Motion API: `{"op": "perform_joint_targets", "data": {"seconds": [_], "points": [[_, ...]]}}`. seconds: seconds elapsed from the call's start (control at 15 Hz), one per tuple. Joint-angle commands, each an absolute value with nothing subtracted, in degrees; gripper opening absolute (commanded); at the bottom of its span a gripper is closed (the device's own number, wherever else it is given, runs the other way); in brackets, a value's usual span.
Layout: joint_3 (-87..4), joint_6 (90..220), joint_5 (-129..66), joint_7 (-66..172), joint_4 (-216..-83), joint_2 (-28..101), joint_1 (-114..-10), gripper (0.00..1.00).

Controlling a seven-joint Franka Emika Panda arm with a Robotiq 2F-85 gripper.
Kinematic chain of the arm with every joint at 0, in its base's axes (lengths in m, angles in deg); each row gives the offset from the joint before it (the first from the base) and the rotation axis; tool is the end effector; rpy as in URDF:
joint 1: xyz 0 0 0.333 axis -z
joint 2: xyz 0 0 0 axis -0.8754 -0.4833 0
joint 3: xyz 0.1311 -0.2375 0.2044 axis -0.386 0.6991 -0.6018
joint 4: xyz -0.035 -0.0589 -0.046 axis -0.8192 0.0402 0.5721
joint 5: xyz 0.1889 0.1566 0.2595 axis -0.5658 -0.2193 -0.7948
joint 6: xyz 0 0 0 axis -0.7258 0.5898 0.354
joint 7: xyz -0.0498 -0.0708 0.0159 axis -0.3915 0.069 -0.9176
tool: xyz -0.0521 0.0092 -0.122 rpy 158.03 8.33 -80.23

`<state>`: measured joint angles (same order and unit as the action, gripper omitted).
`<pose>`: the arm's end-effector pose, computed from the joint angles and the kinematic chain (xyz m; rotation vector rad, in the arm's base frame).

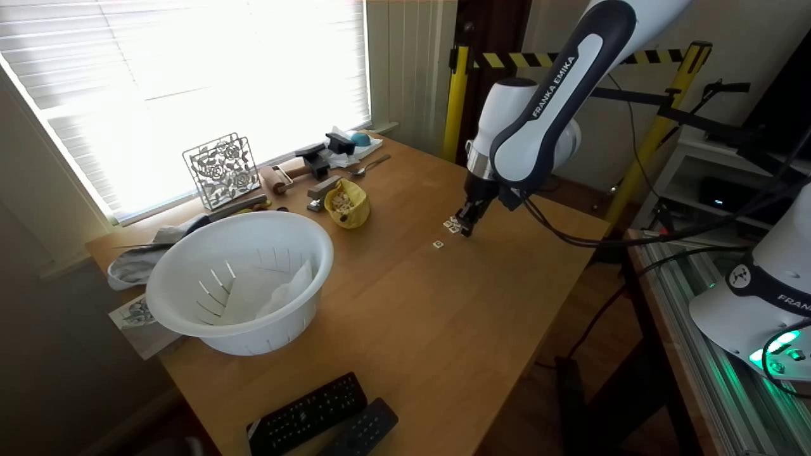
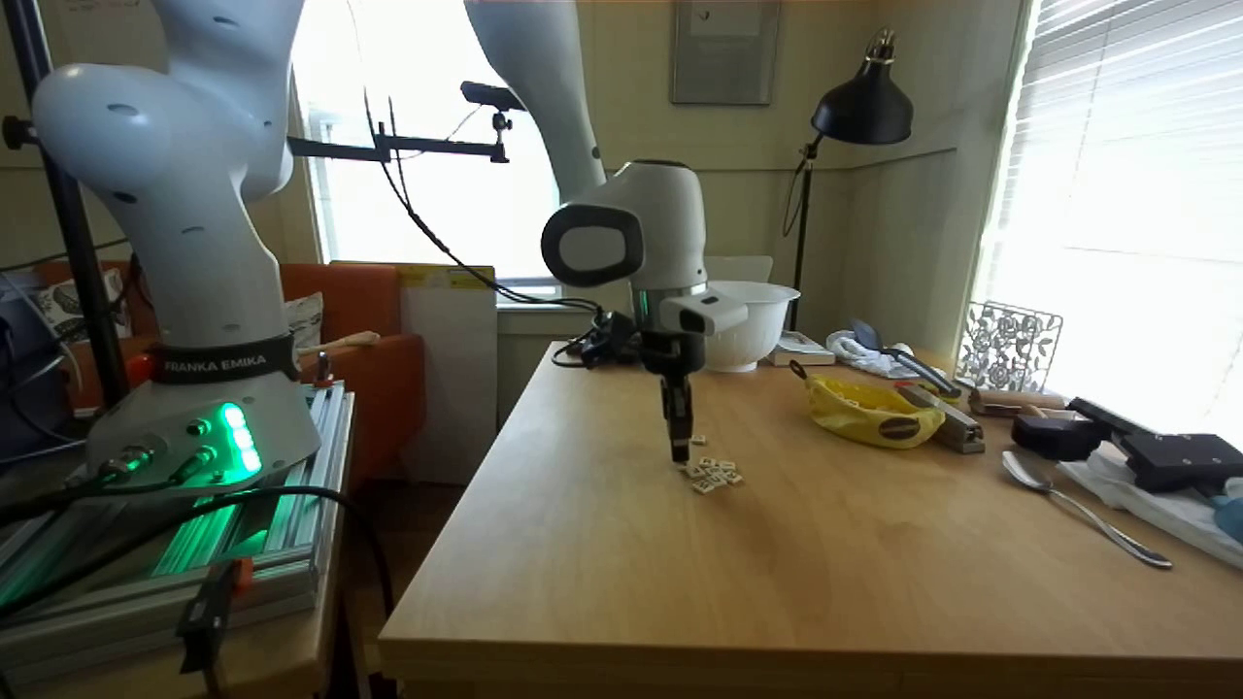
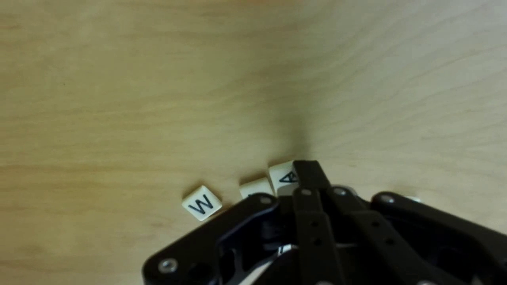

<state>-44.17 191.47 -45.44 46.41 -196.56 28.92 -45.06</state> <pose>0.4674 -0.1618 0.1786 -3.0483 0.6975 -0.2044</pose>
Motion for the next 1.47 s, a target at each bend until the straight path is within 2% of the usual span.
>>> {"op": "perform_joint_targets", "data": {"seconds": [0.0,0.4,0.87,1.4], "points": [[-44.8,192.8,-46.3,46.3,-196.5,28.3,-44.0,0.00],[-47.0,191.9,-46.4,43.8,-196.1,27.6,-41.6,0.00],[-58.1,192.1,-46.7,30.4,-195.4,26.5,-31.6,0.00],[-63.0,191.6,-44.2,18.6,-194.6,24.7,-25.5,0.00]]}}
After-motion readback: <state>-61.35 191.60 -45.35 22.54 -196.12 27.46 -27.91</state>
